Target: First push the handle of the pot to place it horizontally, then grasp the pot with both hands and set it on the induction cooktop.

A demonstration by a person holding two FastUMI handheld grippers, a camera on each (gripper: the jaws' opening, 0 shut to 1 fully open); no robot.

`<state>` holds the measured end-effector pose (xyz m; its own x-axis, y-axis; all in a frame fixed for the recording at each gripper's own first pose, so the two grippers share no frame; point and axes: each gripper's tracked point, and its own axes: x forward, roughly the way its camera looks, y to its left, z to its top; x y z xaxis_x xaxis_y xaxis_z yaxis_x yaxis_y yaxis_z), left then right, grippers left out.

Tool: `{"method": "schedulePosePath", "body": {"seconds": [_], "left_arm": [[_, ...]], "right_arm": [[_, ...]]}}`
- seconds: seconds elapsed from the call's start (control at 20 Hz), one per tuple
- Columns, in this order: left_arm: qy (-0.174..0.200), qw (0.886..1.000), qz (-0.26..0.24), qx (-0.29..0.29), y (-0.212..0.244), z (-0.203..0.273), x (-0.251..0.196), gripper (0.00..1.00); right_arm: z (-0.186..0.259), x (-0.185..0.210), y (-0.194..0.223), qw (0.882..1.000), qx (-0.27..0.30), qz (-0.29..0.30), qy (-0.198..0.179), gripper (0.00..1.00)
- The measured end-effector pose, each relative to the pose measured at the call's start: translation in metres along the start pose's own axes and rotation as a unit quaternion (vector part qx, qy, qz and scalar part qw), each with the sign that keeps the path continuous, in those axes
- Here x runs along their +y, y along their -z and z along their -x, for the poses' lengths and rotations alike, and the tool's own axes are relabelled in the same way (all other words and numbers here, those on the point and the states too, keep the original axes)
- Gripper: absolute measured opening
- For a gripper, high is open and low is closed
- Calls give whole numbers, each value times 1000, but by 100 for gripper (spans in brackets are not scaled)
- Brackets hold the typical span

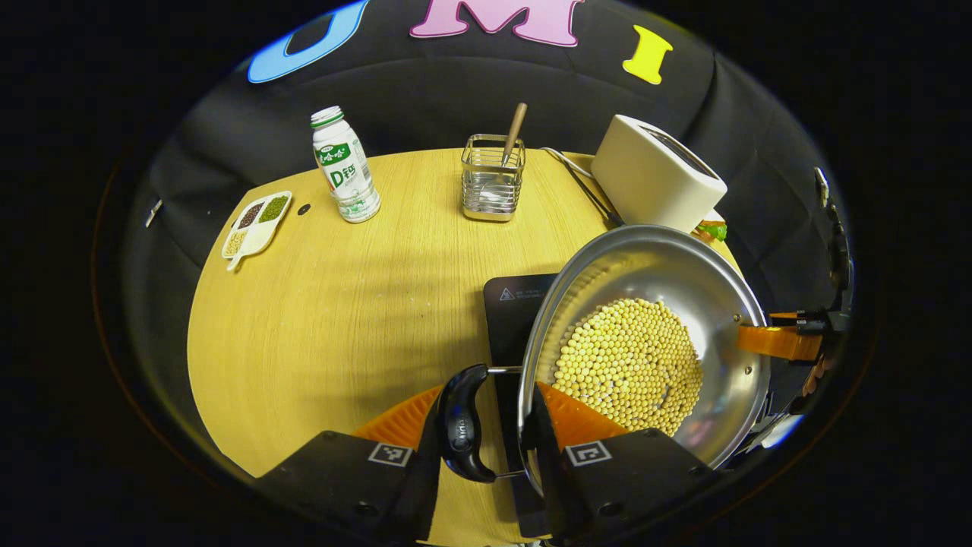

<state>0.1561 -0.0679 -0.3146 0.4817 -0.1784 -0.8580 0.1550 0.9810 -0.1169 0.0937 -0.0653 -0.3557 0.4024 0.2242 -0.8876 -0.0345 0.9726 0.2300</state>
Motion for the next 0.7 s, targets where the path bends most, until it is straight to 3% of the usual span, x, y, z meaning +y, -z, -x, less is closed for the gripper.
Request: {"method": "schedulePosePath", "body": {"seconds": [0.3, 0.7], "left_arm": [[2, 1000, 0, 8, 2, -1, 1, 59], [8, 1000, -3, 5, 0, 0, 0, 64]], "right_arm": [[0, 0, 0, 1000, -3, -1, -3, 51], [2, 1, 0, 1000, -10, -6, -5, 58]]}}
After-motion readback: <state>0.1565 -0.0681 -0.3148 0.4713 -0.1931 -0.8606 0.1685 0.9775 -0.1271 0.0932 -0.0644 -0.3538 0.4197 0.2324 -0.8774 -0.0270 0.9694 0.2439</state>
